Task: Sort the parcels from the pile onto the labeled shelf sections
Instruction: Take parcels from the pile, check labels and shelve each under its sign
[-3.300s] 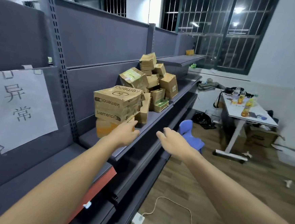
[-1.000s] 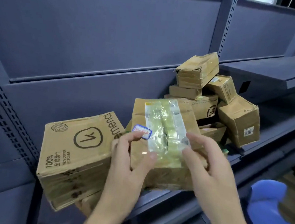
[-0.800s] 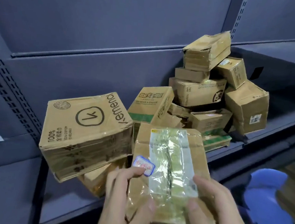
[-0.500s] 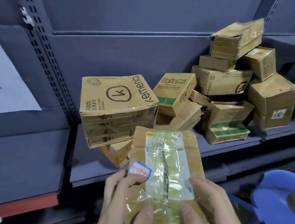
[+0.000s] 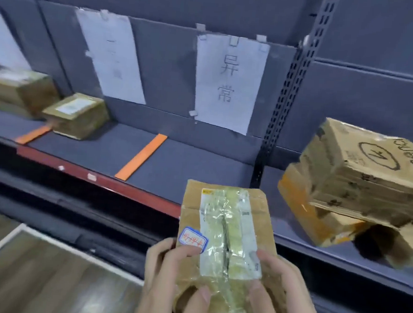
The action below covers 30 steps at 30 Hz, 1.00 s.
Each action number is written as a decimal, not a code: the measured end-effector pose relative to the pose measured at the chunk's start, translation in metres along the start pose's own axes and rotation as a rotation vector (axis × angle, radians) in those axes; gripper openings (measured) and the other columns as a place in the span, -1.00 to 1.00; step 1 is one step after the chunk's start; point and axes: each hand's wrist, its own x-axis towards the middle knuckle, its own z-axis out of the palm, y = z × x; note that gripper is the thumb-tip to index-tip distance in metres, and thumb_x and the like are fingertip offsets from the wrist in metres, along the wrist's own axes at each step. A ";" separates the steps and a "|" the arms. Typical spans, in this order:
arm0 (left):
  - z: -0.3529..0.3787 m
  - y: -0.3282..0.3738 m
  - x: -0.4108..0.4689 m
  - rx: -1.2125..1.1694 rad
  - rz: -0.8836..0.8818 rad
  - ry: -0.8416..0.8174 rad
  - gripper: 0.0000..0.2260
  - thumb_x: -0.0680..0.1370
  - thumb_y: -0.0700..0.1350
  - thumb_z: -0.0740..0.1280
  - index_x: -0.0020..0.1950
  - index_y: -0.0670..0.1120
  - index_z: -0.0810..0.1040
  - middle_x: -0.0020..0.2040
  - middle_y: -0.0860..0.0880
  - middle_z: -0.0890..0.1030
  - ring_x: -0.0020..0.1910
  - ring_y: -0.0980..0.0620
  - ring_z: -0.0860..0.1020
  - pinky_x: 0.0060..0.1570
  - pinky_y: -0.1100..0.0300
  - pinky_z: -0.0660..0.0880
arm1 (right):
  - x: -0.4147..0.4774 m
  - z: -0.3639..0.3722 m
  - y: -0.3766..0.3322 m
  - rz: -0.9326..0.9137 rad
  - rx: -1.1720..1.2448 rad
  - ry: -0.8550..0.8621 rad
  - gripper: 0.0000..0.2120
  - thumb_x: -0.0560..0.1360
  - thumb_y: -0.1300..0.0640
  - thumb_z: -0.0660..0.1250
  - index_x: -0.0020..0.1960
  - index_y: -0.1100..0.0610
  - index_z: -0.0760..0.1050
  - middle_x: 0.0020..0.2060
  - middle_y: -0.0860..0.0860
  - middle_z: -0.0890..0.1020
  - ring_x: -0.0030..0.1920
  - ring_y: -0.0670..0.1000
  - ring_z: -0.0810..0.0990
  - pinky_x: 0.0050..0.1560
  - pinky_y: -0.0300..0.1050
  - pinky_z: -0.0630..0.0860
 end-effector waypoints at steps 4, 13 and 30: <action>-0.053 -0.023 0.010 -0.003 -0.070 0.194 -0.57 0.08 0.14 0.20 -0.08 0.43 0.46 0.08 0.43 0.31 0.00 0.55 0.41 -0.24 0.64 0.34 | 0.012 0.063 -0.021 -0.040 0.000 -0.163 -0.52 0.36 0.32 0.48 0.01 -0.25 0.55 0.04 -0.30 0.58 -0.16 -0.26 0.60 -0.28 -0.51 0.44; -0.139 -0.091 0.068 -0.012 -0.231 0.484 -0.59 0.18 -0.14 0.27 -0.08 0.27 0.53 0.10 0.36 0.37 -0.23 0.22 0.60 -0.32 0.51 0.41 | 0.067 0.211 -0.054 -0.090 0.037 -0.431 -0.58 0.31 0.03 0.33 0.10 -0.35 0.48 0.10 -0.30 0.55 0.09 -0.32 0.50 -0.13 -0.57 0.38; -0.231 -0.202 0.264 0.016 -0.226 0.271 -0.65 0.28 0.18 0.23 0.06 0.27 0.46 0.17 0.29 0.31 0.06 0.14 0.50 -0.09 0.44 0.43 | 0.204 0.404 -0.059 -0.025 0.062 -0.462 -0.65 0.53 0.19 0.32 0.12 -0.25 0.45 0.17 -0.35 0.44 0.20 -0.35 0.41 0.00 -0.48 0.36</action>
